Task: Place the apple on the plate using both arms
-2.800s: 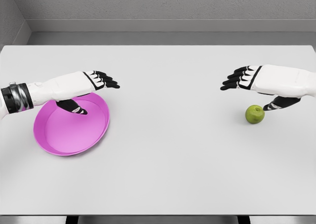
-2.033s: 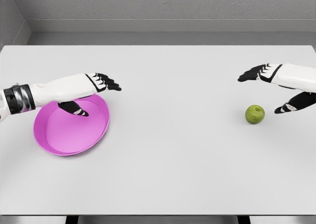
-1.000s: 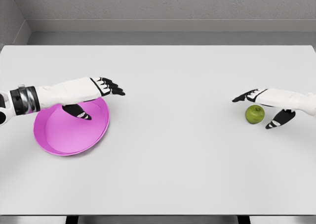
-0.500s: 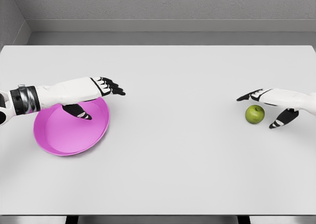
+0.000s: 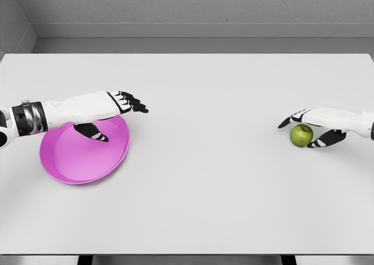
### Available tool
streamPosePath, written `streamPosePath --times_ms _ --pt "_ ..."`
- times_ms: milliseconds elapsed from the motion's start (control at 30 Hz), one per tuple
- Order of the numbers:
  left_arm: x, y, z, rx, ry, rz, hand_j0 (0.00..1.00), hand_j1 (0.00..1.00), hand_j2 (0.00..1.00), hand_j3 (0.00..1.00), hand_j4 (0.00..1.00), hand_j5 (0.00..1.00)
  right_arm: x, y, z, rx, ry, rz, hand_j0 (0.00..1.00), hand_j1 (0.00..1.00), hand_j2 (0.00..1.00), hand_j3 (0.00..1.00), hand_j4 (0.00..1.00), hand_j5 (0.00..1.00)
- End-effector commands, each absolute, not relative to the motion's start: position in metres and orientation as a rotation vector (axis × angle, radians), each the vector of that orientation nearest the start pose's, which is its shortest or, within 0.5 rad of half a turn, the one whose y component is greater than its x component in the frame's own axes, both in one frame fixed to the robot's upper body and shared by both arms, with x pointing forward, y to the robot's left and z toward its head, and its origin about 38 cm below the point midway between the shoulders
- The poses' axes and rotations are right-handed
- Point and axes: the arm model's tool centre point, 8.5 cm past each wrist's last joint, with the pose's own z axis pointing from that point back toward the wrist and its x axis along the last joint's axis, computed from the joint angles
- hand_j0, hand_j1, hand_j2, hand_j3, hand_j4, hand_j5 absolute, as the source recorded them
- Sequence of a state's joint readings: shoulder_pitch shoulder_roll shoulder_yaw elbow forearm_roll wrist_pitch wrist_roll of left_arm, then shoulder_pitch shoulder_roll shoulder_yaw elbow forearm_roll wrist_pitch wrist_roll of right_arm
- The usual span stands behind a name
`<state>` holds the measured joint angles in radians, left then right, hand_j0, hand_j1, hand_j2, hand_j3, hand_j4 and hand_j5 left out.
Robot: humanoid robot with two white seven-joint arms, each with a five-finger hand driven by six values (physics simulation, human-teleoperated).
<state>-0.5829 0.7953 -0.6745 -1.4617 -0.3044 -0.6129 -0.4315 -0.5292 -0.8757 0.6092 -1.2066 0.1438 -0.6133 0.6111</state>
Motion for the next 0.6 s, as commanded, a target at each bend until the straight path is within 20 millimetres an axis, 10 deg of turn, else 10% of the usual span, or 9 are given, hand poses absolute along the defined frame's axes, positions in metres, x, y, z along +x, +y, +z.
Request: streamPosePath --times_ms 0,567 --pt "0.418 0.277 0.187 0.22 -1.553 -1.997 1.0 1.0 1.0 1.0 1.0 1.0 0.418 -0.386 0.146 -0.162 -1.22 1.795 0.7 0.7 0.7 0.7 0.7 0.7" --pt "0.418 0.277 0.186 0.219 -1.552 -1.998 1.0 1.0 1.0 1.0 1.0 1.0 0.429 -0.37 0.155 -0.161 -1.278 1.794 0.25 0.25 0.25 0.25 0.25 0.25"
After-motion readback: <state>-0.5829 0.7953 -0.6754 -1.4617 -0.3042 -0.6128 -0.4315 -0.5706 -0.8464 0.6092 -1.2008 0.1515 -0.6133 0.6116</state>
